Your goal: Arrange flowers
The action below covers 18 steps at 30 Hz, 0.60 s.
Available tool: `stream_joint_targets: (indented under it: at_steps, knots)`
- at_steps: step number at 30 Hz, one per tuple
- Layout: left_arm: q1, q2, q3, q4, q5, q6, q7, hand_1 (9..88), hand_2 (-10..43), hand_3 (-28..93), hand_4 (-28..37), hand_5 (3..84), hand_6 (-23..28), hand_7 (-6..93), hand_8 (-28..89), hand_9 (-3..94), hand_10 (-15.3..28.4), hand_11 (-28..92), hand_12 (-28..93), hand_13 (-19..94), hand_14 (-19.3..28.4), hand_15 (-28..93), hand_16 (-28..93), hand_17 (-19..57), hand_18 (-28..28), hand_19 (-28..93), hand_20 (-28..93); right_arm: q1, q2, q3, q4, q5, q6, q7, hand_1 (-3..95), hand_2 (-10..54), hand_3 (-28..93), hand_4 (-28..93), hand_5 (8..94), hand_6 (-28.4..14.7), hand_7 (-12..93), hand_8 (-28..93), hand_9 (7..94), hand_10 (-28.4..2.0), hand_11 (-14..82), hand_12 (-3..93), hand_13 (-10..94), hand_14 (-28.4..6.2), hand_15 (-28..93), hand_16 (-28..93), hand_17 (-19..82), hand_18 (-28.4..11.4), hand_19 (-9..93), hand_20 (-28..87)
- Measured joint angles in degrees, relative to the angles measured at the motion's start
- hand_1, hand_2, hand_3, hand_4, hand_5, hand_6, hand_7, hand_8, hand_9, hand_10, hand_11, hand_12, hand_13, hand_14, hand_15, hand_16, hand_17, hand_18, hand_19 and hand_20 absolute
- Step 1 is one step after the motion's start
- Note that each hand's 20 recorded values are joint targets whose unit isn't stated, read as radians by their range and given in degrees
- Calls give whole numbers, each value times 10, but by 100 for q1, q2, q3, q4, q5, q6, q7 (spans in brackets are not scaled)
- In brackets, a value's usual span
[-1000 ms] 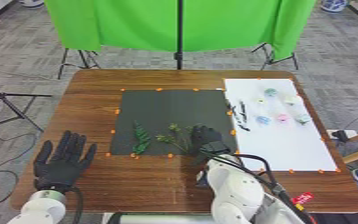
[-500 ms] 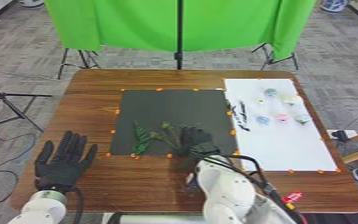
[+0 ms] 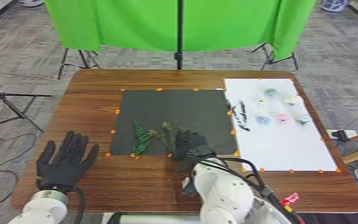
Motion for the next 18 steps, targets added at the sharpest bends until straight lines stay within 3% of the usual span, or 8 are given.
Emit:
stream_joint_targets:
  at_steps: [12,14,16,18]
  knots:
    - [5,-45,-1,0,-13,-28,-9,272,175,725,-283,454,63,198,-112,421,147,309,116,329,143,470,-89,-43,142,395,159,3,110,-44,-52,-106,172,293,496,-95,658,-222,709,-66,194,105,736,-197,260,231,624,-179,549,217,336,-276,871,275]
    - [22,-65,-1,0,45,-99,-9,272,174,725,-283,452,63,194,-112,419,146,305,116,327,143,467,-88,-44,142,391,157,-1,193,58,-48,-140,328,397,472,-95,685,-224,699,-68,191,41,726,-203,254,231,617,-182,554,215,334,-277,875,270]
    - [59,-75,-1,2,154,-239,-9,272,174,724,-283,450,63,190,-110,416,146,302,117,325,143,463,-86,-44,142,389,157,-5,285,283,-12,-149,525,509,456,-95,699,-225,688,-71,195,-53,718,-204,252,228,607,-187,559,212,333,-278,879,264]
    - [100,-78,-1,4,272,-386,-5,273,173,724,-283,442,60,185,-109,410,145,298,116,320,142,458,-86,-45,141,386,156,20,387,557,69,-150,753,617,447,-95,700,-223,661,-81,179,-74,703,-212,246,226,594,-191,560,210,331,-280,881,262]
